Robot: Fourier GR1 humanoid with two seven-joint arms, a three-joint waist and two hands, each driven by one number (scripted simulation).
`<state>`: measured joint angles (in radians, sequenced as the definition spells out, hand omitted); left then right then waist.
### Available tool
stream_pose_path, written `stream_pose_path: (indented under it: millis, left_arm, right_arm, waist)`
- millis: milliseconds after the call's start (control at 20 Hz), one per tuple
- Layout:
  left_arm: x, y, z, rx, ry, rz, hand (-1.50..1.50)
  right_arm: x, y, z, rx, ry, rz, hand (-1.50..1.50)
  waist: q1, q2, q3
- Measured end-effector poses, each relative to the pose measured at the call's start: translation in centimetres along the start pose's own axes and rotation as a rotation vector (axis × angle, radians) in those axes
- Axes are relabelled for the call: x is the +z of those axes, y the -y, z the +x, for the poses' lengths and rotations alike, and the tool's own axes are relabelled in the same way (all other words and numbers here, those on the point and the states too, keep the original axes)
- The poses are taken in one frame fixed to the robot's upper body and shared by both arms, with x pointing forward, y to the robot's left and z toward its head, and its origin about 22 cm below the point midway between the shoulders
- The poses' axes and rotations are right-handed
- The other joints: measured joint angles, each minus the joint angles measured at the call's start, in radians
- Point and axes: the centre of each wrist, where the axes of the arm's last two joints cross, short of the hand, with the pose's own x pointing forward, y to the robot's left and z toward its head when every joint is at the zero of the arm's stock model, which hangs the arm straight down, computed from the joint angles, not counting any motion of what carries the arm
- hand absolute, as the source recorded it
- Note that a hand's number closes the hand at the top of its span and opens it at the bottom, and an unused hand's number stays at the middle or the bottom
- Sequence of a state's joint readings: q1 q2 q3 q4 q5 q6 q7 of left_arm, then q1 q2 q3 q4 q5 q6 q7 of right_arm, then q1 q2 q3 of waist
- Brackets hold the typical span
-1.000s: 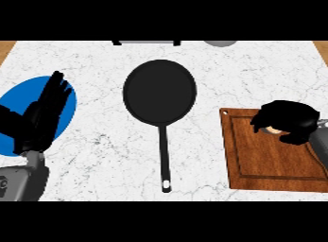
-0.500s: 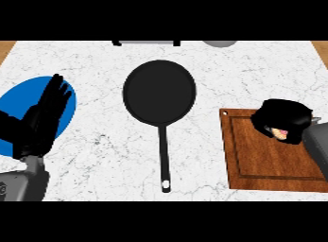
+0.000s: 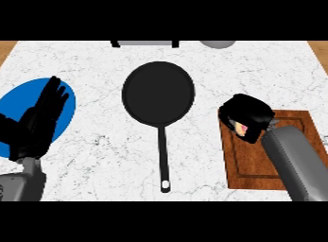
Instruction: Pick the cupcake from the cutting board and place it in the pan
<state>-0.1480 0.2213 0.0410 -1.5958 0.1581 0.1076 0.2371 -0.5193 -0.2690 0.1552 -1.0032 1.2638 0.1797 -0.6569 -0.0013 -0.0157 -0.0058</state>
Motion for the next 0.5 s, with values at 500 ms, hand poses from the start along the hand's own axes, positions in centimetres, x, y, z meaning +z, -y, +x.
stream_pose_path:
  millis: [500]
  left_arm:
    - [-0.2,0.9,-0.2,-0.002,-0.015,-0.037,0.00]
  right_arm:
    - [-7.7,7.6,8.5,0.056,-0.383,-0.351,1.50]
  waist:
    - [0.050,-0.022,-0.002]
